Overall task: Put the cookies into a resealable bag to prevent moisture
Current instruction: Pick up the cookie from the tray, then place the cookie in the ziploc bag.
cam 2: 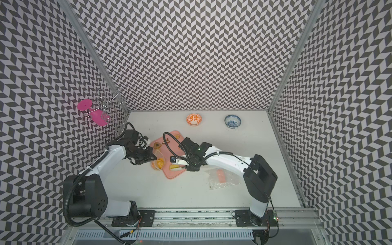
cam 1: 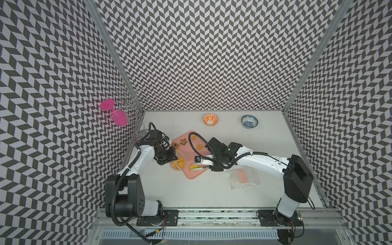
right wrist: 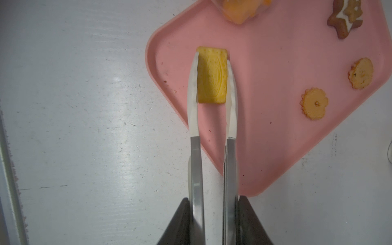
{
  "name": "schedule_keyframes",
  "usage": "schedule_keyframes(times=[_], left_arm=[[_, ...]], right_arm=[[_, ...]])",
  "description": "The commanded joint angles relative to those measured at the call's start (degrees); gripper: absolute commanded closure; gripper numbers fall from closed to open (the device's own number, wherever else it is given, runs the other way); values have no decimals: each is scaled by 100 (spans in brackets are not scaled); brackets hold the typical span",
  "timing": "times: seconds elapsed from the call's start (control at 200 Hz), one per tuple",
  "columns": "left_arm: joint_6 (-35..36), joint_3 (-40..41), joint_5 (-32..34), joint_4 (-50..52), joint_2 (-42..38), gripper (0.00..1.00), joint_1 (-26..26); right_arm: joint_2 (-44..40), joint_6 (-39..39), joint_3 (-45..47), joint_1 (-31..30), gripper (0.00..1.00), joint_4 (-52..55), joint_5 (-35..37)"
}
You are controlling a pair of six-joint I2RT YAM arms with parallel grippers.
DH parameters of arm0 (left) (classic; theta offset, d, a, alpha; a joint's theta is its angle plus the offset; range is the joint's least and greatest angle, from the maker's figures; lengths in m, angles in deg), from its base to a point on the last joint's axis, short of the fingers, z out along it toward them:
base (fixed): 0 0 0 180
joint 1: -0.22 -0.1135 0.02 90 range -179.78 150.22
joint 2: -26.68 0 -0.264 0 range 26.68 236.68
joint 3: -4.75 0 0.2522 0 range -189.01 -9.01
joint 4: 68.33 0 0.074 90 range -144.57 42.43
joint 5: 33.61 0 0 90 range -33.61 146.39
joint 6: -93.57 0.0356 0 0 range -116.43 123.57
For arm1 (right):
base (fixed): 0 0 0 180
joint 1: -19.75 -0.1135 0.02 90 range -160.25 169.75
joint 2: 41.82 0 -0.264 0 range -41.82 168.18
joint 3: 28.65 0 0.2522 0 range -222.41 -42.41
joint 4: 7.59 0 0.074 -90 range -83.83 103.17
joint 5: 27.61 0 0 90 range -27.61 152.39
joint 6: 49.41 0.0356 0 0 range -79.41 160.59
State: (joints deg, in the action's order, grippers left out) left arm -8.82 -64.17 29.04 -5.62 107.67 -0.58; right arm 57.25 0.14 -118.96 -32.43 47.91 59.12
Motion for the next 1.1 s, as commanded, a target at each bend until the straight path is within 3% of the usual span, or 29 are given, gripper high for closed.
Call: schedule_keyframes(times=[0.0, 0.205, 0.391, 0.902, 1.097], left_arm=[[87, 16, -95, -85, -49, 100, -17], [87, -15, -123, -61, -32, 100, -21], [62, -114, -95, 34, -82, 100, -25], [29, -119, -97, 117, -252, 100, -80], [8, -131, -103, 112, -246, 100, -79]], right_arm=[[-704, 387, 160, 256, 69, -474, -363], [-1372, 1503, 546, 675, 68, -1621, -1895], [-1165, 2767, 944, 651, 68, -2924, -3038], [-152, 3416, 968, 543, 66, -3176, -3208], [-111, 3342, 858, 543, 56, -3067, -3069]])
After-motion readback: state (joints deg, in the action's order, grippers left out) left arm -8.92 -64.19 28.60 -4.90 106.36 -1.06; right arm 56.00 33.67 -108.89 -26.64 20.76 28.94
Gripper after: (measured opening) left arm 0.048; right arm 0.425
